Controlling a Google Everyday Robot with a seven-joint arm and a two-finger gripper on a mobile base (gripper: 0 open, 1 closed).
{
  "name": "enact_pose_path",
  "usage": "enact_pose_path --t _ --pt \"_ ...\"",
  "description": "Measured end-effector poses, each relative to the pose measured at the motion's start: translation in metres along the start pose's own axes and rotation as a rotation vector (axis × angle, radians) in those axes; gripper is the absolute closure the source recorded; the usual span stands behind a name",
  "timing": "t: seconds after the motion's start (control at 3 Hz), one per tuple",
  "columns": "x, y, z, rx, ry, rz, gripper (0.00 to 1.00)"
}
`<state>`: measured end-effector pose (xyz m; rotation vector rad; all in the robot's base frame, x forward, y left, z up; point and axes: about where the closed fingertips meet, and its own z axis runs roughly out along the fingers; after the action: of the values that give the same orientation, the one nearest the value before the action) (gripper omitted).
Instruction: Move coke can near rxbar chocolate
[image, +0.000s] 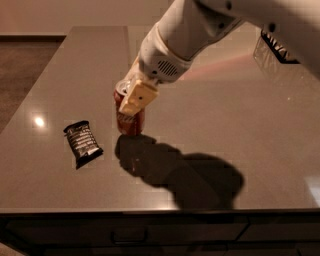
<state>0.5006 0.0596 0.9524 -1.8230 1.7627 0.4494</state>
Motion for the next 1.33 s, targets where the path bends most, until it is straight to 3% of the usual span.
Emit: enact_pose_path --t 0.33,1.0,1.33 --pt "-0.006 0.008 0.020 -0.032 0.008 -0.023 1.00" --pt "-0.014 0.016 0.040 -0.082 0.005 -0.053 0.59" --pt "-0.015 0.018 0.039 -0.080 0.006 -0.056 0.37"
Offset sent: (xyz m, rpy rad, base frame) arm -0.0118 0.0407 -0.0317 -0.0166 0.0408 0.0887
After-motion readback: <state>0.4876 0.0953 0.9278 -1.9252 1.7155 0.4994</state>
